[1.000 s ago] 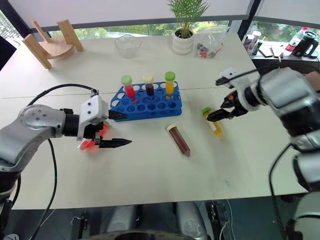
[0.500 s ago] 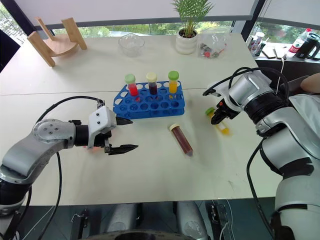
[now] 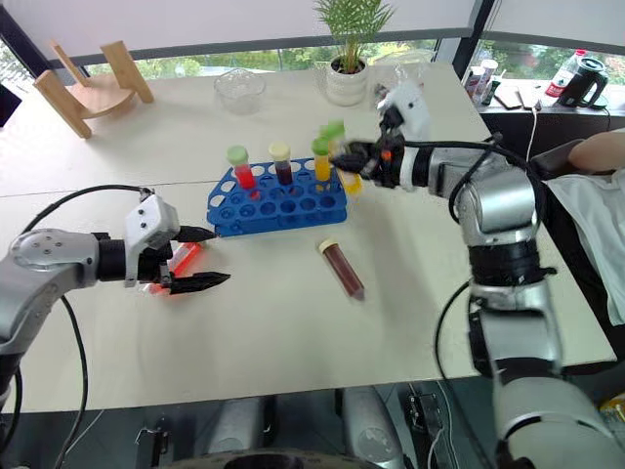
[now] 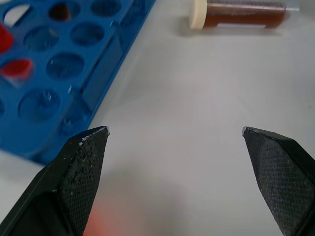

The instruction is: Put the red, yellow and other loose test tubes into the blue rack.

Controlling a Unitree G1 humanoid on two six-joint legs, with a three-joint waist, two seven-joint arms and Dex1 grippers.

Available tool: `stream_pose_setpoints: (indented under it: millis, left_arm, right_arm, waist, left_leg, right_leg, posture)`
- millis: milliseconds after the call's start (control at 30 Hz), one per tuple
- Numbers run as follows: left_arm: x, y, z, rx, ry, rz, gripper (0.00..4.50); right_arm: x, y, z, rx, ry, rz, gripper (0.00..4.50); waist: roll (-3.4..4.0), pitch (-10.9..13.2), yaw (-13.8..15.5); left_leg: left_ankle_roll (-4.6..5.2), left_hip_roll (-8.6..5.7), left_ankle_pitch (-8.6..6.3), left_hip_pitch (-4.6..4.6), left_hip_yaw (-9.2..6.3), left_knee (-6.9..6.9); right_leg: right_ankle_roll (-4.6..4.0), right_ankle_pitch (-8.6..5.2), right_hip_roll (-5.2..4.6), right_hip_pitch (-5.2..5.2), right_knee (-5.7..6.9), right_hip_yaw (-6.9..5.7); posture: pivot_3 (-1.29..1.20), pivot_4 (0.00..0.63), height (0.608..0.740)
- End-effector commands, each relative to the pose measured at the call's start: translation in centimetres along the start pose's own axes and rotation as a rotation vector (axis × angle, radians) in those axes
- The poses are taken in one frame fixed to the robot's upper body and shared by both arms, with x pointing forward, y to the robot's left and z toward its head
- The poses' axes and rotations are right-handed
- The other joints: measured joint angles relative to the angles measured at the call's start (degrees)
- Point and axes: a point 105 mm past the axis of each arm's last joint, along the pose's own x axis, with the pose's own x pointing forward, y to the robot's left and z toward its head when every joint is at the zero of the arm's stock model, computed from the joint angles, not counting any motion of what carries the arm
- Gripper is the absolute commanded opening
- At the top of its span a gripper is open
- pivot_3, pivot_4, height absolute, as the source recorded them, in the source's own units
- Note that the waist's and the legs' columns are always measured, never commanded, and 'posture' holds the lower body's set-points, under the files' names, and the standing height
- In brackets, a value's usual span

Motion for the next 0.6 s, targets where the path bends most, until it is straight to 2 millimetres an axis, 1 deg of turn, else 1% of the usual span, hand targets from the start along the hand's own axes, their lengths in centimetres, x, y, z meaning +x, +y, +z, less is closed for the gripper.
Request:
stream_pose_setpoints:
  millis: [33,100,200,367,600]
  left_arm:
    - [-1.0,0.9,1.1,0.022,-0.004,0.008,4.5]
    - [-1.1,1.4,1.2,0.032,0.006,0.007,4.5]
    - [-1.2,2.2,1.6,0.046,0.02,0.013,4.5]
    - [-1.2,2.6,1.6,0.049,0.025,0.013,4.5]
    - [-1.0,2.4,1.3,0.039,0.023,0.019,4.5]
  right_arm:
    - [-0.4,0.5,0.4,0.033,-0.145,-0.139,0.81]
    - [0.1,1.0,-0.7,0.033,-0.159,-0.184,0.81]
    - [1.1,1.6,-3.0,0.051,-0.168,-0.245,0.81]
    - [1.9,1.5,-4.4,0.05,-0.173,-0.288,0.81]
    - [2.4,1.0,-6.3,0.063,-0.154,-0.297,0.81]
  waist:
    - [-0.04,0.0,0.6]
    - [-0.03,0.0,0.8]
    - [-0.03,0.0,0.7]
    - [-0.03,0.0,0.0]
    - [-0.03,0.0,0.1]
  left_leg:
    - [-0.02,-0.02,0.01,-0.01,0.0,0.03]
    - [-0.11,-0.12,0.06,-0.04,0.0,0.04]
    - [-0.16,-0.16,0.09,-0.03,0.03,0.06]
    - [-0.16,-0.13,0.09,-0.01,0.02,-0.01]
    - [-0.15,-0.06,0.09,0.0,0.04,-0.03]
  right_leg:
    - [0.0,0.0,-0.03,0.01,-0.01,-0.01]
    - [0.02,0.01,-0.13,0.02,-0.01,-0.02]
    - [0.08,0.04,-0.14,0.02,-0.01,0.02]
    - [0.07,0.04,-0.09,0.01,-0.01,0.01]
    - [0.05,0.03,-0.04,0.0,-0.01,0.02]
  posture:
    - [0.0,0.15,0.74]
    - [0.0,0.15,0.74]
    - [0.0,0.15,0.74]
    - [0.0,0.15,0.74]
    - [0.0,0.15,0.74]
